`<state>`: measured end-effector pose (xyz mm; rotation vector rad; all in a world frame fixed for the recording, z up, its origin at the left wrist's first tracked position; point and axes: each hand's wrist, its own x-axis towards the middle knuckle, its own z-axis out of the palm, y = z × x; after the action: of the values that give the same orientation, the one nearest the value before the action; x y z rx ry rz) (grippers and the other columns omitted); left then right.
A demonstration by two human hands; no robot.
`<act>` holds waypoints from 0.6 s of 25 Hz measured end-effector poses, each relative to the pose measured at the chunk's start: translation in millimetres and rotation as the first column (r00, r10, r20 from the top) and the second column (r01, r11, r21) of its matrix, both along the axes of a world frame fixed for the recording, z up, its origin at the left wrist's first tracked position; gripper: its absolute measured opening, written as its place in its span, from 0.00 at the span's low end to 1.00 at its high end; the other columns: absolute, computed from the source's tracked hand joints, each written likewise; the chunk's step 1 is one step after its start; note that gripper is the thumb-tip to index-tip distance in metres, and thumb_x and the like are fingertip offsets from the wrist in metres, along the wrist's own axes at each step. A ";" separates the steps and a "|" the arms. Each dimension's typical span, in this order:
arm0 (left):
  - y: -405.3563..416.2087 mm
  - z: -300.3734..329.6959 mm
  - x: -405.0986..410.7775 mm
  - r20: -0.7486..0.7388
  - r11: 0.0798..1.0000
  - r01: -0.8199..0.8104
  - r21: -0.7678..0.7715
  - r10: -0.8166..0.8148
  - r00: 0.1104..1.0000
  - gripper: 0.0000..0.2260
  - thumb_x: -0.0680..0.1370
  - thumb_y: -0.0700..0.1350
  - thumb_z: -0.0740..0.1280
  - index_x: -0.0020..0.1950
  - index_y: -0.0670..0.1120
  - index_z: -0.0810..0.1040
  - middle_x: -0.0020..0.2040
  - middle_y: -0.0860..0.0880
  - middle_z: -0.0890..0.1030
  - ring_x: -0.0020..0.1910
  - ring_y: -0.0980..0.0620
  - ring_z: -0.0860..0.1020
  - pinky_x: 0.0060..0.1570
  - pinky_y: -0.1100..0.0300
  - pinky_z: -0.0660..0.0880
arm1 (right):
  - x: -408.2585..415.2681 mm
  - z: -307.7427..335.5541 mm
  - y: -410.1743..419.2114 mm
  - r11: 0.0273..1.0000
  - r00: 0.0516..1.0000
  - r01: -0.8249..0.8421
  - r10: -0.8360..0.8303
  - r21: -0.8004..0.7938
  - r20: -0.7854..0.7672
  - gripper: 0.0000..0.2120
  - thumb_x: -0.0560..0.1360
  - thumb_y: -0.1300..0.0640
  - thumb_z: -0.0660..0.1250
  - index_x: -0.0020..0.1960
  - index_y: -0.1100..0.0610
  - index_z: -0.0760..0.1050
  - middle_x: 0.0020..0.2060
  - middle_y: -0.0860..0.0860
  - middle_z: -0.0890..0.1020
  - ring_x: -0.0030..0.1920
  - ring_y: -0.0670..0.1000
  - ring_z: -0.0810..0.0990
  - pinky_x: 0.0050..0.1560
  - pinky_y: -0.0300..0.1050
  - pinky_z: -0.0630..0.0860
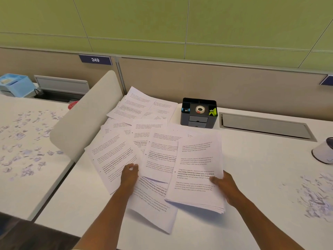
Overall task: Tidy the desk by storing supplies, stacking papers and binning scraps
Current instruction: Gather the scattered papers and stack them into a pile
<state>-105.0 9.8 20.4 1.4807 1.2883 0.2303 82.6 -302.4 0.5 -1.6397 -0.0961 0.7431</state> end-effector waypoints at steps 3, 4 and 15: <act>3.9 1.3 6.4 -0.022 0.996 0.091 0.007 -0.091 0.996 0.21 0.81 0.56 0.66 0.68 0.44 0.72 0.61 0.46 0.77 0.66 0.41 0.75 0.63 0.50 0.71 | 1.1 -1.5 0.9 1.000 1.000 -0.001 0.001 -0.005 -0.005 0.12 0.76 0.68 0.68 0.56 0.56 0.79 0.47 0.51 0.87 0.46 0.54 0.87 0.41 0.45 0.82; 4.9 2.0 9.3 -0.070 0.991 0.126 0.054 -0.122 0.990 0.23 0.78 0.53 0.70 0.70 0.44 0.71 0.67 0.44 0.76 0.69 0.41 0.73 0.67 0.49 0.69 | 1.7 -1.4 1.6 1.000 1.000 -0.003 0.003 -0.009 -0.006 0.12 0.76 0.68 0.68 0.56 0.55 0.79 0.47 0.51 0.87 0.46 0.54 0.87 0.42 0.45 0.82; 12.9 16.7 35.8 -0.420 0.881 0.358 0.308 -0.212 0.882 0.02 0.78 0.46 0.66 0.48 0.50 0.78 0.52 0.49 0.83 0.44 0.51 0.76 0.42 0.58 0.72 | 7.5 2.7 7.1 1.000 1.000 -0.012 0.011 0.011 0.008 0.13 0.76 0.68 0.68 0.58 0.57 0.78 0.50 0.54 0.87 0.49 0.58 0.86 0.51 0.54 0.81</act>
<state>-69.3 22.7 37.1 2.1106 1.3446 -0.0125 90.1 -295.3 3.2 -1.6327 -0.1149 0.7441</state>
